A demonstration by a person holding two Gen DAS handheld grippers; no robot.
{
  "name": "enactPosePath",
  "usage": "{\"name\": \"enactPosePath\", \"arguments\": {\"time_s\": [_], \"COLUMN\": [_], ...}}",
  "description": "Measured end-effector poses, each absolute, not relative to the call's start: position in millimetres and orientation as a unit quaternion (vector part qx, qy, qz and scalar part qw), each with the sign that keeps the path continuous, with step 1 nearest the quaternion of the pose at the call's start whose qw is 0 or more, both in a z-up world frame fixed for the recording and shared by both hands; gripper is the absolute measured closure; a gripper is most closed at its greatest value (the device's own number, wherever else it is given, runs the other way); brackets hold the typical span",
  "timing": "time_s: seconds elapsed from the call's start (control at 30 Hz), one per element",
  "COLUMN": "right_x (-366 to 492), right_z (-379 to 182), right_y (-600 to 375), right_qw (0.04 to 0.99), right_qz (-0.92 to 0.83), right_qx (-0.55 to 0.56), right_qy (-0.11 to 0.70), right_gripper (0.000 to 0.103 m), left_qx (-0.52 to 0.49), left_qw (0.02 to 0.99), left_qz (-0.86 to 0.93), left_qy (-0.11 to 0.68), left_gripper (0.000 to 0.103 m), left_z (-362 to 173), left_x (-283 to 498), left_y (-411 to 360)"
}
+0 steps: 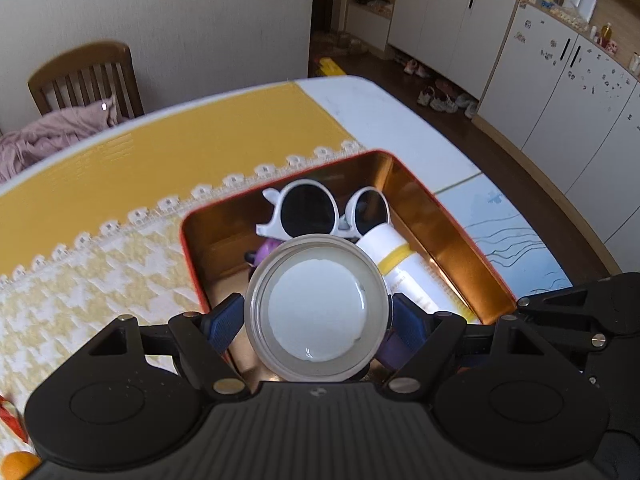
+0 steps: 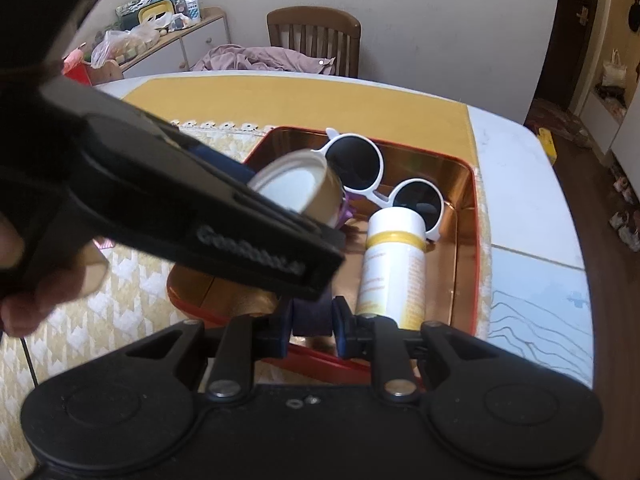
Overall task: Organize rigid objects
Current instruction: 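Carry the lid and eraser into the red tin and open both grippers, then move both grippers back over the orange and pink tray on the cloth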
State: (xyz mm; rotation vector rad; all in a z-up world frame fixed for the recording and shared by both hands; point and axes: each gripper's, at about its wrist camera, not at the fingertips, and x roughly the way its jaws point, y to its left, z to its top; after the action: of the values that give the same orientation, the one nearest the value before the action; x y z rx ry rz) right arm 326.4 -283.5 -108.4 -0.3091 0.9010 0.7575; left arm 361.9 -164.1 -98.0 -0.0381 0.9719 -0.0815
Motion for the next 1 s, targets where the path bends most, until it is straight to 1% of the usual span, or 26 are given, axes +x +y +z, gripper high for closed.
{"name": "enactPosePath", "arguments": {"time_s": [0.27, 0.3, 0.43, 0.5, 0.73, 0.93, 1.0], "right_x": [336, 337, 340, 339, 336, 333, 332], "right_z": [-117, -118, -118, -117, -112, -107, -105], "right_y": [-280, -281, -286, -287, -295, -302, -305], "right_qw": [0.815, 0.815, 0.815, 0.816, 0.819, 0.822, 0.823], "right_qz": [0.353, 0.352, 0.351, 0.348, 0.351, 0.352, 0.352], "right_qx": [-0.145, -0.142, -0.129, -0.127, -0.104, -0.088, -0.083], "right_qy": [0.437, 0.438, 0.443, 0.443, 0.441, 0.438, 0.438], "right_gripper": [0.083, 0.081, 0.079, 0.076, 0.072, 0.063, 0.058], "left_qx": [-0.020, -0.023, -0.033, -0.038, -0.043, -0.041, -0.040], "left_qw": [0.880, 0.879, 0.877, 0.876, 0.877, 0.885, 0.888], "left_qz": [-0.025, -0.024, -0.020, -0.020, -0.028, -0.046, -0.051], "left_qy": [0.475, 0.475, 0.479, 0.480, 0.478, 0.462, 0.456], "left_gripper": [0.023, 0.023, 0.023, 0.023, 0.023, 0.023, 0.023], "left_z": [-109, -110, -113, -114, -112, -104, -101], "left_x": [373, 373, 375, 376, 372, 361, 357], "left_y": [-167, -166, -163, -163, -163, -166, -167]}}
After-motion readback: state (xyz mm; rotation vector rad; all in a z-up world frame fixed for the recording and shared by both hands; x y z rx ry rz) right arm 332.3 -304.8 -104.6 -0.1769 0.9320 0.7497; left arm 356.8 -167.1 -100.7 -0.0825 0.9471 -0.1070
